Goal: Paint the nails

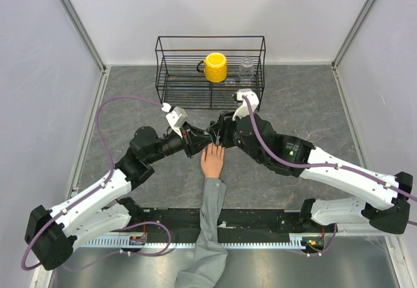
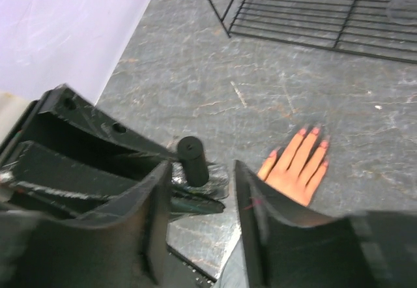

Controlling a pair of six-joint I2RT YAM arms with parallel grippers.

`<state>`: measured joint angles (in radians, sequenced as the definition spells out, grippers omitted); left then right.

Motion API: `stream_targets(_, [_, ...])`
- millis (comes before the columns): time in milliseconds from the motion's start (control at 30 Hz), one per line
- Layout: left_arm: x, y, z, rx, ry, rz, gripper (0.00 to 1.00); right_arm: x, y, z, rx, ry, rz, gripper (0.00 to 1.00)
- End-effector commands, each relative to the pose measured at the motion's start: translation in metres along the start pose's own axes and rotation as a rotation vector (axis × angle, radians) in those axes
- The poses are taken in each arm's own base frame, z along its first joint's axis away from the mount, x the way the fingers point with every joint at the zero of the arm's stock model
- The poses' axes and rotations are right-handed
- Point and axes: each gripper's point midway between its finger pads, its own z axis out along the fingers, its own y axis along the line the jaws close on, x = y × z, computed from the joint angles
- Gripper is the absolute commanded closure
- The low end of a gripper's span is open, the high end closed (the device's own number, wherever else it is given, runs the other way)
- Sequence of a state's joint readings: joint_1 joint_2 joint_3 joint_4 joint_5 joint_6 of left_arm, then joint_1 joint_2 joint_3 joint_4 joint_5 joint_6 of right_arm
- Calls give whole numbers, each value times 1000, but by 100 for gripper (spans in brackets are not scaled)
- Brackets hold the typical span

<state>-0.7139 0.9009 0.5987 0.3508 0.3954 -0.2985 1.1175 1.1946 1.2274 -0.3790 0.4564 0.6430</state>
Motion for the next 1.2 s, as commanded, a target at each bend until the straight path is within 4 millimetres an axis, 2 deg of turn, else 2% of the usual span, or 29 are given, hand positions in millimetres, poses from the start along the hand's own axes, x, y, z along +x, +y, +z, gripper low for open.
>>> stream_targets(0, [-21,-7,-2,15,-90,-10,98,-30,7,-1,19,-96,21,54])
stream_targets(300, [-23,-17,-4,57,-88,-41,98,-22,14,1,-28,-63,-33,67])
stream_targets(467, [-25,-31,-9,118,-81,-59,98,-18,13,-9,-74,-62,-42,86])
stream_targets(533, [-28,-40,-13,160,-83,-54,98,-12,18,-11,-120,-46,-51,100])
stream_targets(667, [-33,-67,-24,301,-68,-18,98,-8,35,-25,-272,-24,-138,100])
stream_targets(767, [-30,-102,-43,512,-21,38,98,2,60,-45,-499,-13,-269,100])
stream_targets(800, [-24,-119,-56,628,19,62,98,13,75,-56,-652,-4,-330,100])
stream_targets(900, [-24,-141,-79,785,51,110,98,14,95,-78,-840,-56,-376,100])
stream_targets(933, [-25,-146,-85,813,51,126,98,22,104,-89,-940,-30,-402,100])
stream_targets(1000, [-25,-151,-92,852,73,140,98,22,114,-98,-1036,-31,-425,100])
stream_targets(1033, [-31,-154,-94,869,71,160,98,30,118,-103,-1107,0,-449,100])
stream_targets(1167, [-38,-154,-93,848,74,199,98,26,117,-98,-1161,5,-489,100])
